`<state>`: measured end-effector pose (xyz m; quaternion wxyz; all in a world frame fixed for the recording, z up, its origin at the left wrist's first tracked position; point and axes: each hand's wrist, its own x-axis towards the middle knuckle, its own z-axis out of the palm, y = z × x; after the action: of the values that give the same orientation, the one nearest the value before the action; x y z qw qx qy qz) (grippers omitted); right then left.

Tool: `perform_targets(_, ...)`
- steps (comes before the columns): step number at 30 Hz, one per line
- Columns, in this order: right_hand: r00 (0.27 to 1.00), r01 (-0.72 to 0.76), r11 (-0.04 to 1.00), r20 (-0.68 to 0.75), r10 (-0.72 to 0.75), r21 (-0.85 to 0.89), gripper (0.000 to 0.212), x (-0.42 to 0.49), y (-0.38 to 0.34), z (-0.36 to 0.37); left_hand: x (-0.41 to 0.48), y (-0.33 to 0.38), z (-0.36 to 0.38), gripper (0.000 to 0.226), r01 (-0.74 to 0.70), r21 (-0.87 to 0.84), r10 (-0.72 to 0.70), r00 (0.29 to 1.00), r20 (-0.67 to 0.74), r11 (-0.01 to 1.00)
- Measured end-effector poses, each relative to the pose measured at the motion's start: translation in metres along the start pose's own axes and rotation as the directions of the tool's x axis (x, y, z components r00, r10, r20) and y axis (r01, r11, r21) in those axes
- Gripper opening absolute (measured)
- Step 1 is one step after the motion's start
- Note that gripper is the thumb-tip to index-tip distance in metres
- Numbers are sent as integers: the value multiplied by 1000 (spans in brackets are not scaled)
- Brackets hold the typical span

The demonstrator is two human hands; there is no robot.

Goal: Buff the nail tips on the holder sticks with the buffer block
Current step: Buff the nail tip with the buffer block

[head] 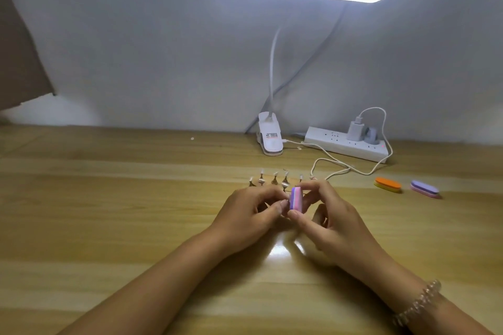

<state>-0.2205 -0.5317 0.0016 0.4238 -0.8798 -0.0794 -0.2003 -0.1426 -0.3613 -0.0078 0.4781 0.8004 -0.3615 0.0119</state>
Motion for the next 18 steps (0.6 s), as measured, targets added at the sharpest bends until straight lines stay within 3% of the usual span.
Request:
perform_targets(3,994,-73,996,-82,76,48,40,3,2,-5,-1,-2,1,14,-24,59,21,999,35,998)
perform_targets(7,1000,-5,985,-15,2,-170,41,-3,-3,-1,0,-1,-1,12,3,9,-3,999,46,1000)
perform_targets(11,988,-80,994,-136,70,-69,47,4,2,-7,1,1,-2,15,16,-24,-14,996,90,1000)
perform_targets(15,999,1,986,-47,-9,-167,45,-2,-3,-1,0,-2,-3,18,17,-26,-14,996,83,1000)
perform_targets(18,989,-80,991,-136,65,-109,47,3,0,-5,0,0,-2,19,23,-39,-19,995,93,999)
